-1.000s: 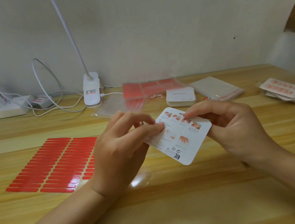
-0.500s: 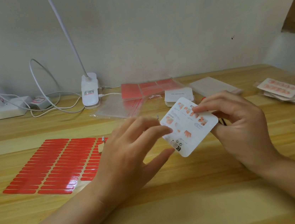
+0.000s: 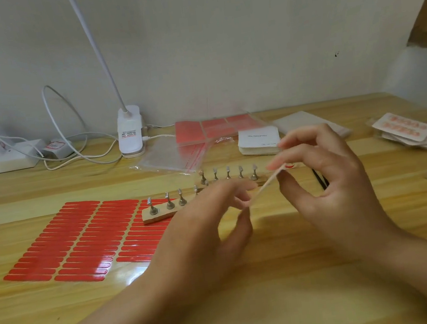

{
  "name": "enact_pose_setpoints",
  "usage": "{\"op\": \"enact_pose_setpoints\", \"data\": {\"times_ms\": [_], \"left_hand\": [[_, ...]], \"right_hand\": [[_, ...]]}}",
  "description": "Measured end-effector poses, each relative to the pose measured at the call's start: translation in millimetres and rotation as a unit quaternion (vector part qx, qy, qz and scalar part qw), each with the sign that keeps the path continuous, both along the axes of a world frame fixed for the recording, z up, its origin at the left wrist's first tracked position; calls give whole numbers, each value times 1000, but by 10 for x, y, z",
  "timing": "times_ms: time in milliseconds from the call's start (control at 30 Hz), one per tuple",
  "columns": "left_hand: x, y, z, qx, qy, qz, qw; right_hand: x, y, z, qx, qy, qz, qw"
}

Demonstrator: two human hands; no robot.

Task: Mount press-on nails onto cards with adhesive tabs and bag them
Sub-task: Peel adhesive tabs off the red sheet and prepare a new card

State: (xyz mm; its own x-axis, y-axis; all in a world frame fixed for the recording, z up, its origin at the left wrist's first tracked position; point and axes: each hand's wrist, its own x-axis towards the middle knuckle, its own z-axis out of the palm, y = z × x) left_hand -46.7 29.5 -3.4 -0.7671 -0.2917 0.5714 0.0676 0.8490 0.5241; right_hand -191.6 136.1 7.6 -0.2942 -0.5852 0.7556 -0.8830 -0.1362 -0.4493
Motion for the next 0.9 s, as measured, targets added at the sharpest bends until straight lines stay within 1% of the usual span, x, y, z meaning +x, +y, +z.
{"op": "enact_pose_setpoints", "data": {"times_ms": [67, 100, 133, 200, 233, 267, 367, 400, 467, 567, 600, 733, 800, 900], "left_hand": [[-10, -7, 2, 129, 12, -3, 992], [-13, -12, 7, 190, 20, -8, 982], [-12, -17, 15, 250, 27, -14, 968], [-9, -29, 39, 359, 32, -20, 933], [-6, -33, 44, 401, 28, -21, 915], [-5, -35, 48, 432, 19, -22, 902], [2, -47, 84, 470, -32, -25, 882], [3, -55, 112, 466, -58, -24, 882], [15, -95, 187, 431, -118, -8, 895], [65, -240, 322, 330, -180, 33, 926], [95, -300, 372, 299, -179, 45, 936], [264, -595, 526, 214, -115, 77, 967], [345, -765, 506, 159, -123, 91, 975], [475, -960, 367, 103, -193, 107, 970]], "right_hand": [[13, -13, 6, 29, -59, 0, 998], [14, -17, 6, 42, -99, 3, 994], [12, -20, 7, 51, -155, 12, 987], [2, -18, 28, 58, -292, 40, 954], [-2, -19, 41, 62, -346, 53, 935], [-3, -19, 54, 73, -380, 61, 920], [-9, -20, 47, 102, -426, 63, 897], [-19, -20, 46, 107, -437, 60, 891], [-50, -19, 37, 128, -454, 51, 880], [-73, -14, 26, 188, -463, 48, 865], [-72, -11, 20, 213, -459, 52, 861], [-39, -18, -13, 306, -427, 64, 848], [-26, -37, -38, 330, -400, 57, 853], [-15, -66, -87, 345, -294, 27, 891]]}}
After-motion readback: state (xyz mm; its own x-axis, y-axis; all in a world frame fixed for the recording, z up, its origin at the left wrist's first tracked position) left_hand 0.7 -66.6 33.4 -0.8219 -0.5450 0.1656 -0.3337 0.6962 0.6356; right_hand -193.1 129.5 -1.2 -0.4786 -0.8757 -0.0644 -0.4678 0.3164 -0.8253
